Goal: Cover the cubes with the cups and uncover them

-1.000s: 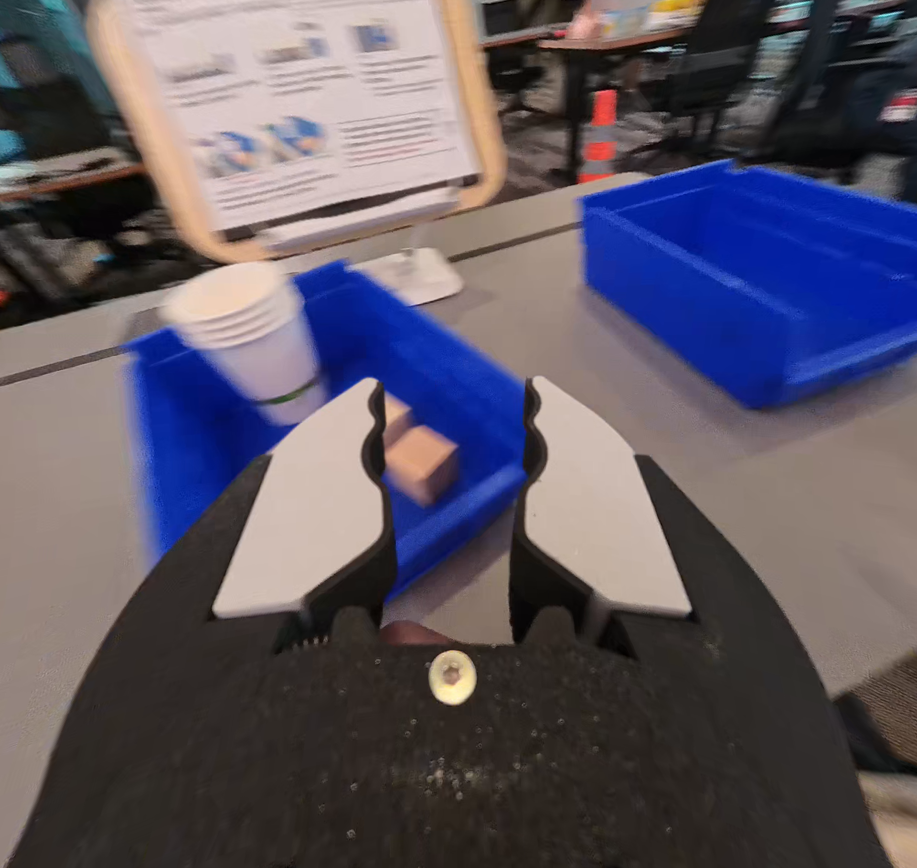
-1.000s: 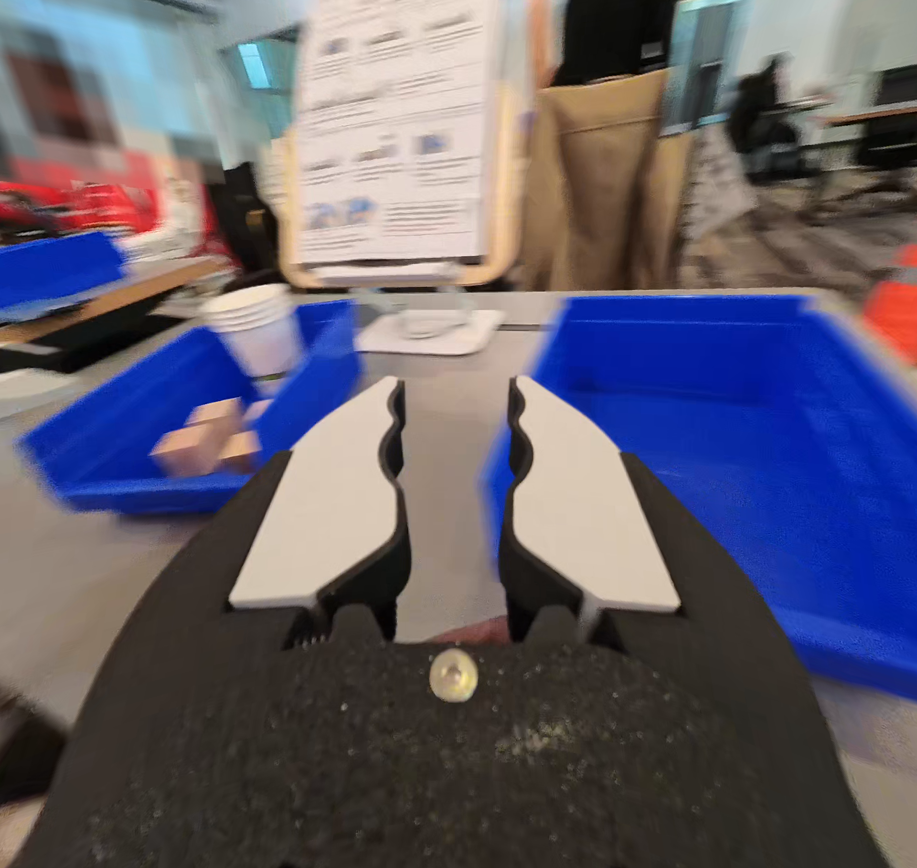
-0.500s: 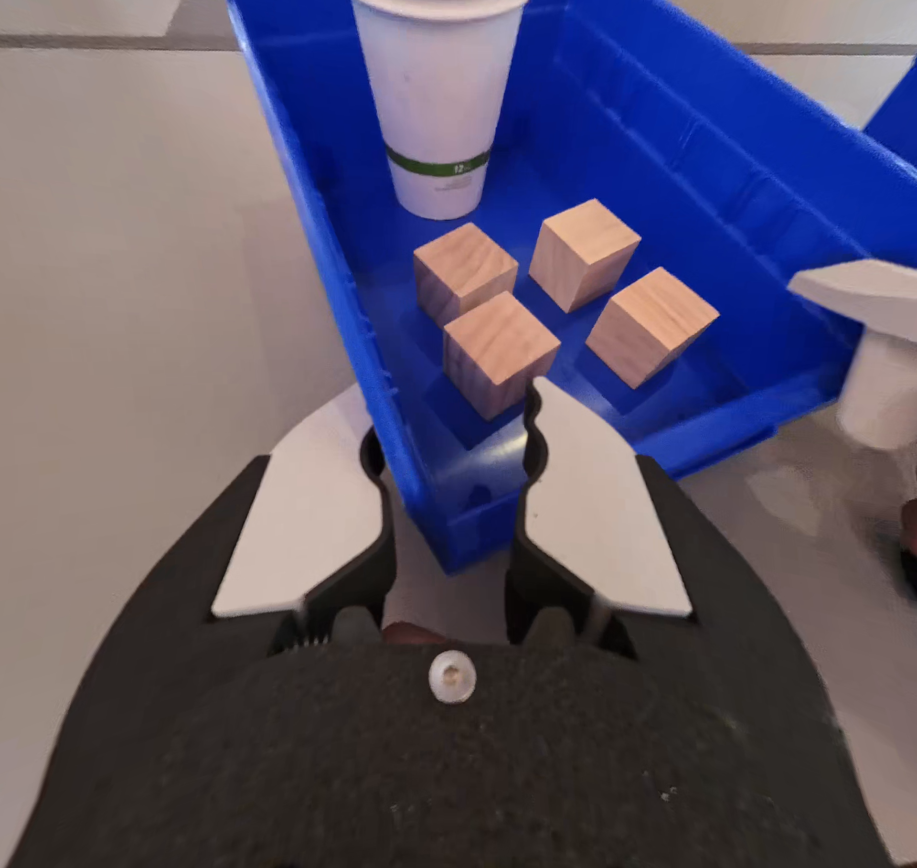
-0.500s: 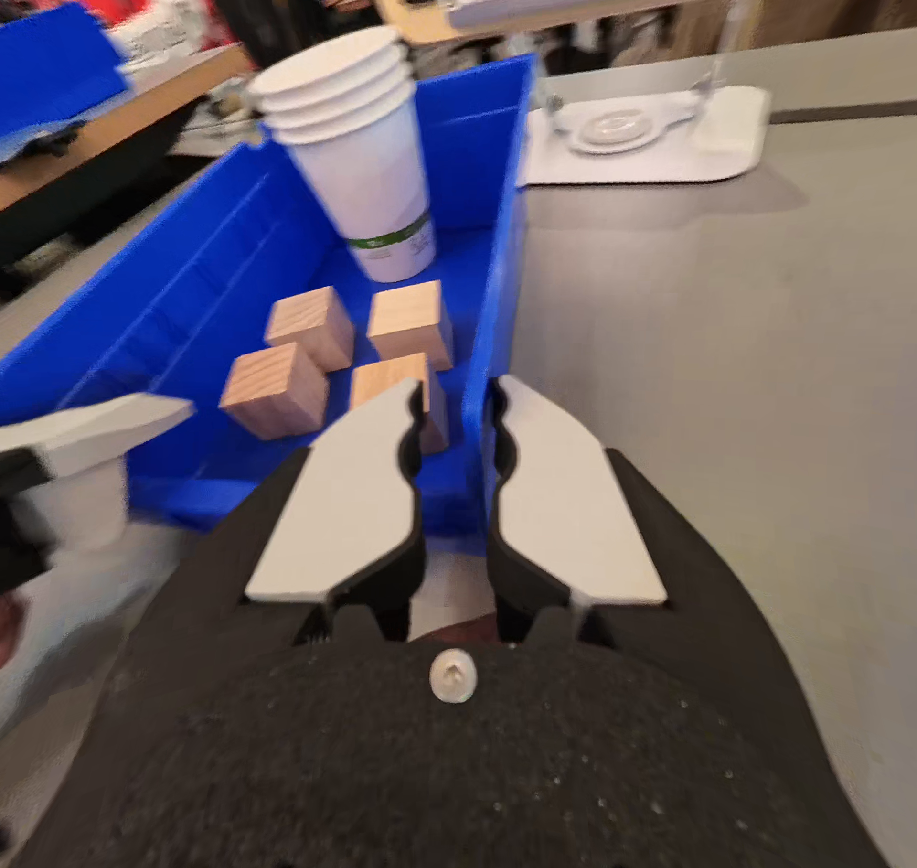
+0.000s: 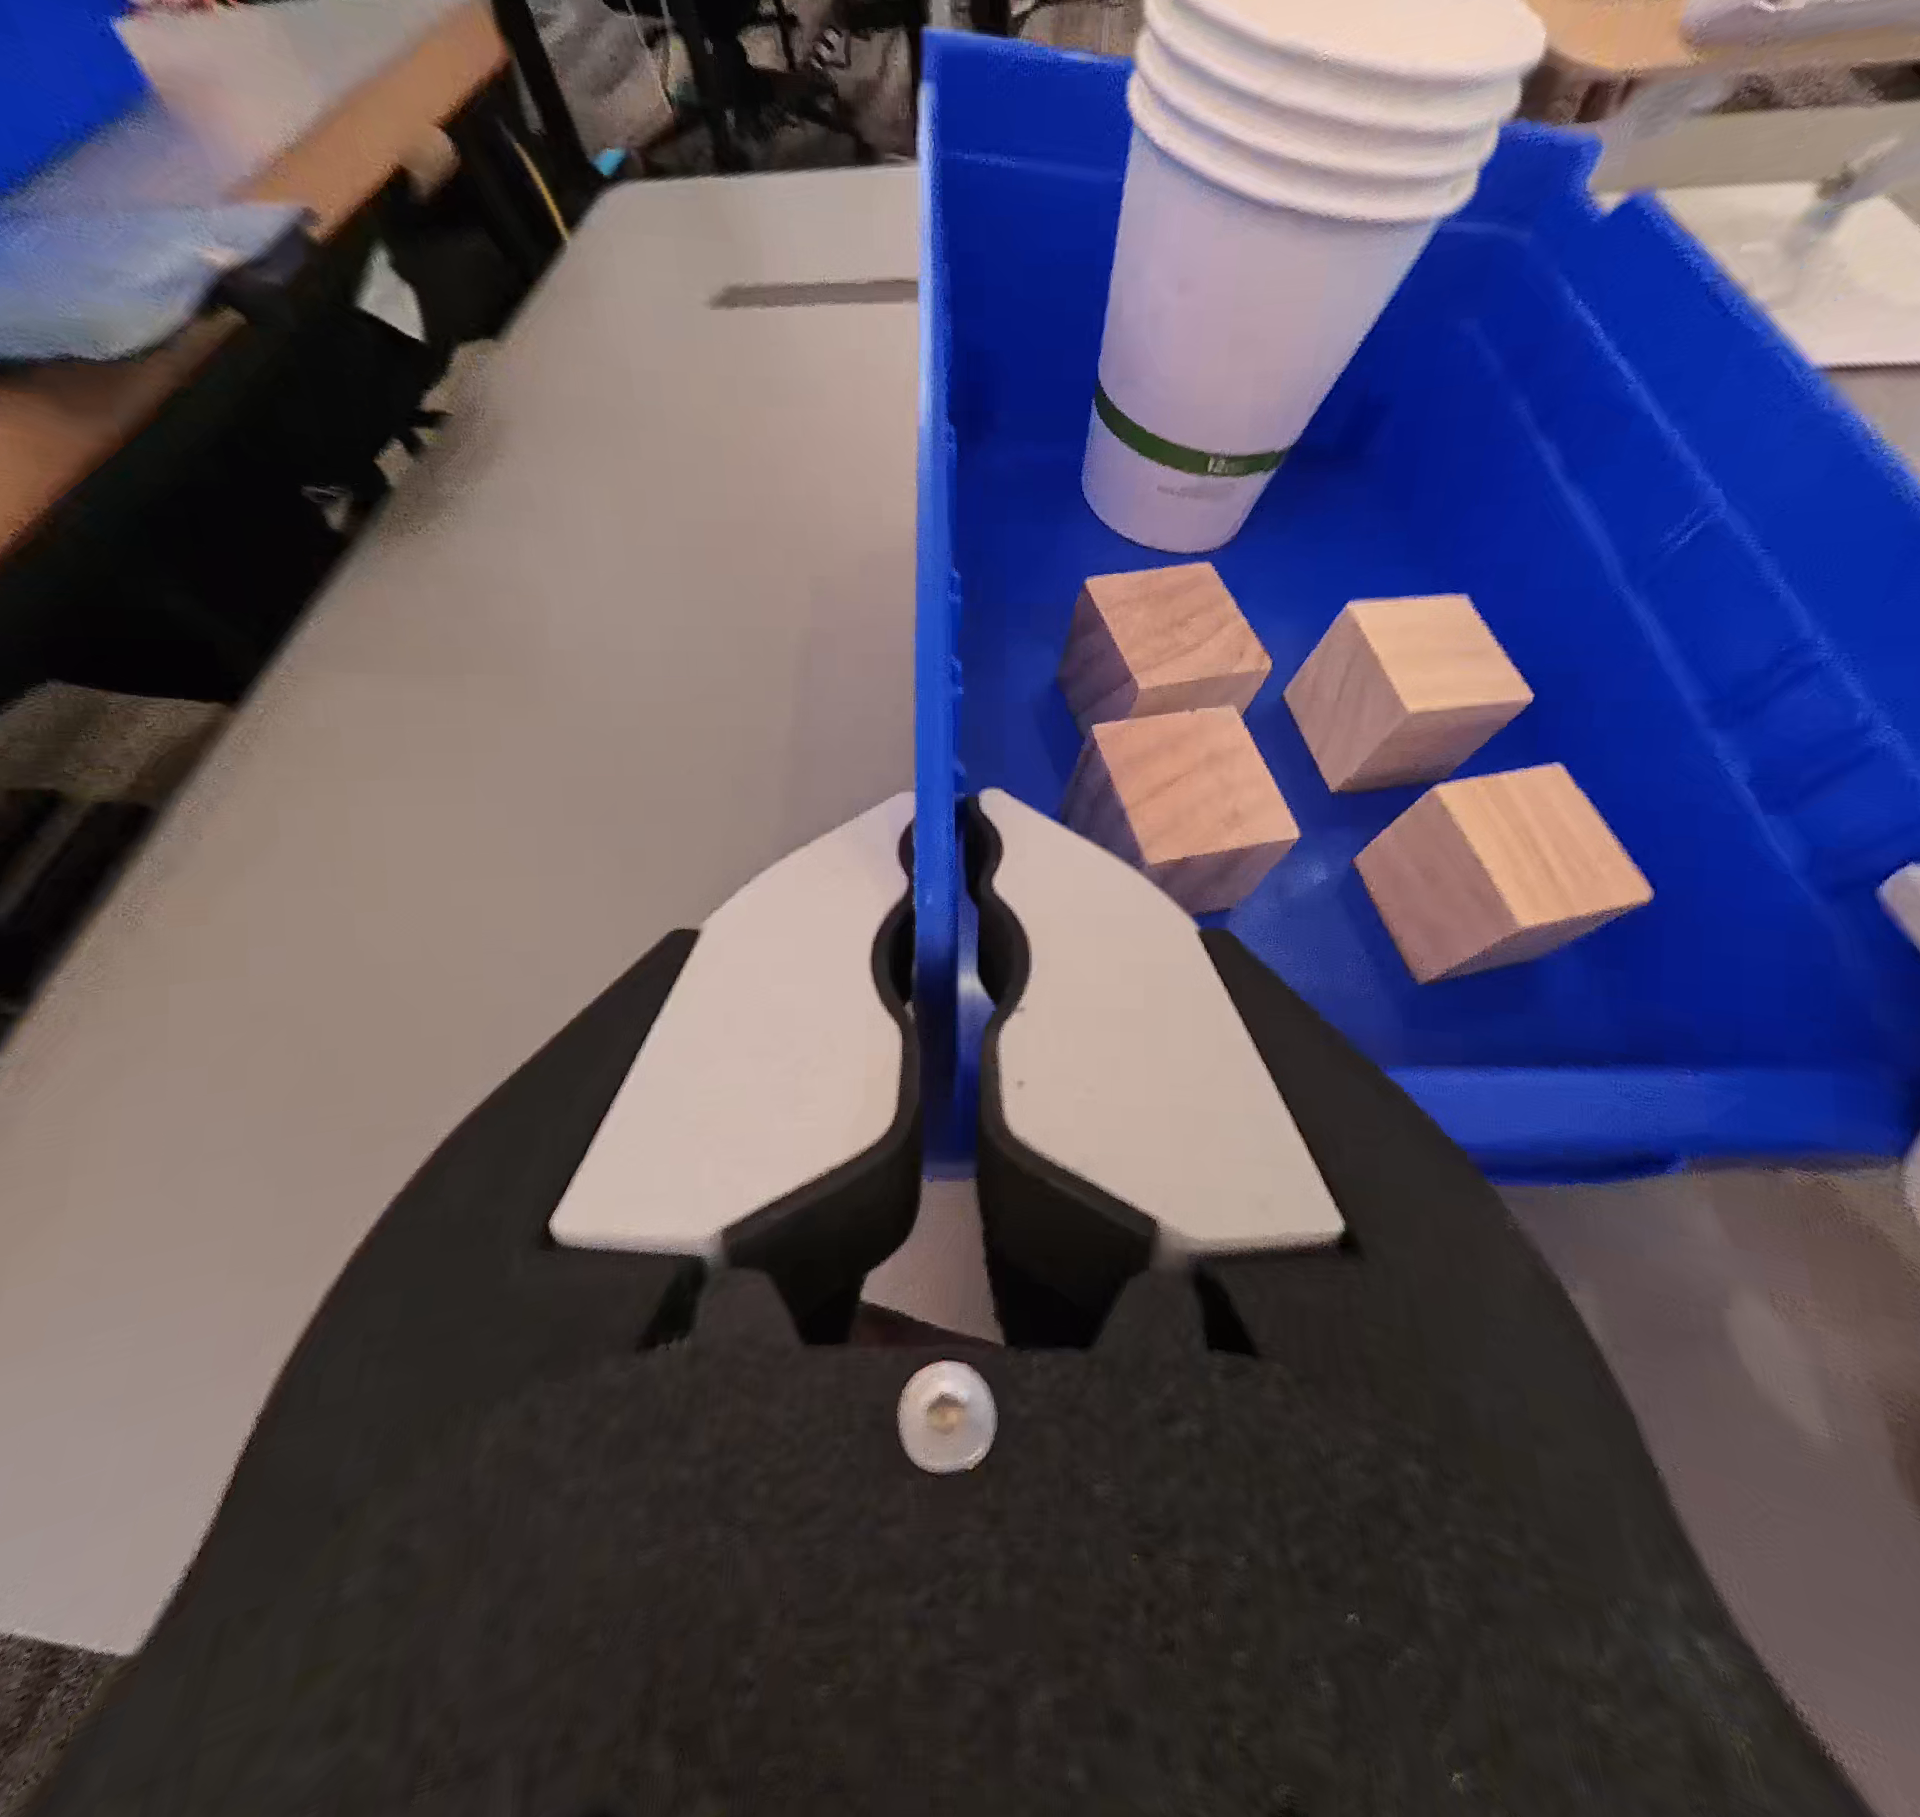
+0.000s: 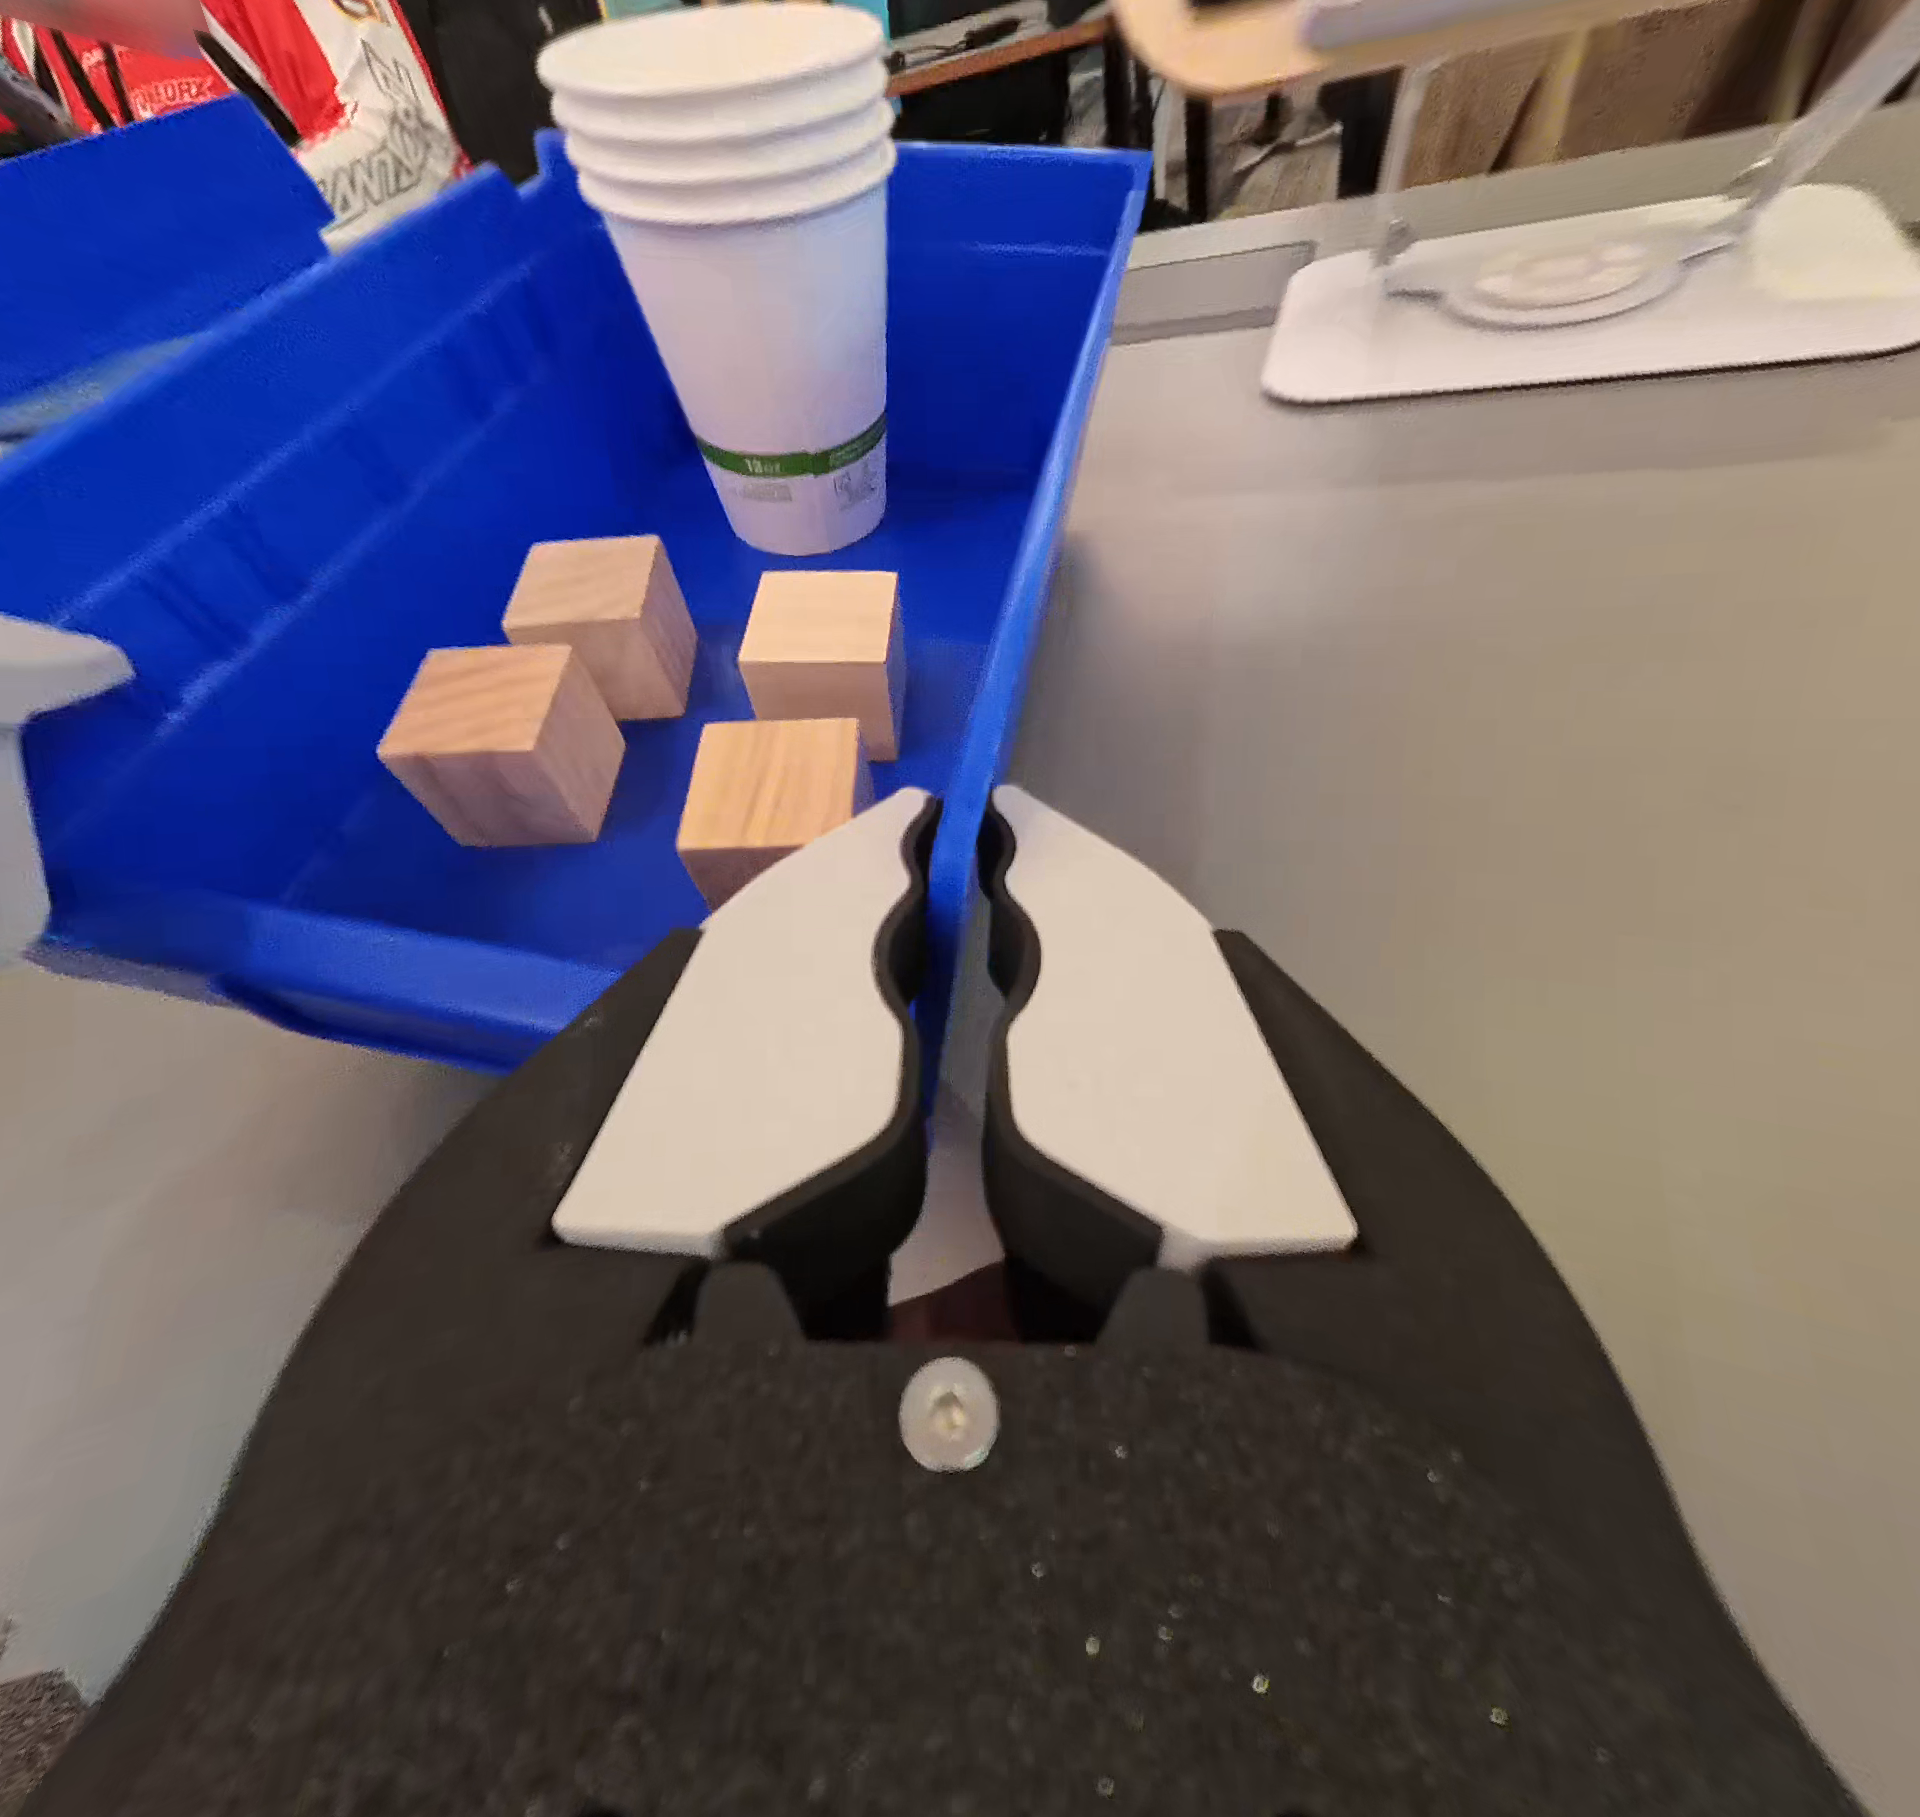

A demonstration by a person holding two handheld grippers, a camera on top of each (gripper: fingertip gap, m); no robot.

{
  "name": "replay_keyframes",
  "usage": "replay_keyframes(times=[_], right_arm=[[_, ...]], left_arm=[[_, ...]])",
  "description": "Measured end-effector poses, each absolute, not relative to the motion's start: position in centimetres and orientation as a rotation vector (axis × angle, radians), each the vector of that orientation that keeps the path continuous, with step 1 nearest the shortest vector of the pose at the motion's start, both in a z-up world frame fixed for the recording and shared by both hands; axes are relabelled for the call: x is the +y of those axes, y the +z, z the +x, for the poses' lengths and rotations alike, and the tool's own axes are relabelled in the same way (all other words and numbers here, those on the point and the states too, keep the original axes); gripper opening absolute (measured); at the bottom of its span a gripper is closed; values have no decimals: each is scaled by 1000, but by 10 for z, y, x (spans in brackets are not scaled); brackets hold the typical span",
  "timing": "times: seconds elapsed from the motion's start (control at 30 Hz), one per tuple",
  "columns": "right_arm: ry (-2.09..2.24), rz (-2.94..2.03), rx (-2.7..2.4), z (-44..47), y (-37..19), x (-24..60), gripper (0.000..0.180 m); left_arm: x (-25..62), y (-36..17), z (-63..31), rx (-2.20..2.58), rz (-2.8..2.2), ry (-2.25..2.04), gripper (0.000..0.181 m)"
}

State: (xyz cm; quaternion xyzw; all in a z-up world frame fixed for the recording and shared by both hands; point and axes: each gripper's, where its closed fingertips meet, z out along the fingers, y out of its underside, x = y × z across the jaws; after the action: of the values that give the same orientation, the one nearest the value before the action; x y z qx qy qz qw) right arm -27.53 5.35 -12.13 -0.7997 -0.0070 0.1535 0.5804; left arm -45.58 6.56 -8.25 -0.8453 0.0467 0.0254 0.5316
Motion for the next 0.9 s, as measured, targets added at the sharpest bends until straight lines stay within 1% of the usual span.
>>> replay_keyframes(times=[0.1,0.3,0.4,0.57,0.6,0.63,0.67,0.7,0.73,0.8,0.9], right_arm=[[378,-1895,9,-319,-123,61,6],[301,-1922,-44,-382,-123,73,8],[284,-1896,-78,-398,-122,75,12],[373,-1871,-182,-403,-120,73,20],[382,-1839,-224,-402,-115,71,24],[378,-1807,-259,-398,-110,67,36],[378,-1793,-293,-392,-107,60,45],[396,-1782,-326,-384,-104,52,49],[437,-1767,-371,-376,-101,40,50],[527,-1738,-500,-354,-96,11,48],[542,-1704,-554,-285,-85,-14,44]], left_arm=[[77,-80,-499,91,-2035,72,4],[98,-108,-567,9,-2068,-20,5],[106,-122,-583,-7,-2078,-89,5],[110,-122,-586,-31,-2028,-145,6],[111,-121,-587,-43,-2024,-134,8],[111,-119,-590,-69,-2013,-95,18],[109,-115,-594,-86,-1997,-49,32],[103,-106,-597,-109,-1976,-7,36],[94,-95,-598,-136,-1942,20,36],[73,-65,-586,-143,-1865,20,39],[42,-36,-524,-20,-1821,-84,46]])
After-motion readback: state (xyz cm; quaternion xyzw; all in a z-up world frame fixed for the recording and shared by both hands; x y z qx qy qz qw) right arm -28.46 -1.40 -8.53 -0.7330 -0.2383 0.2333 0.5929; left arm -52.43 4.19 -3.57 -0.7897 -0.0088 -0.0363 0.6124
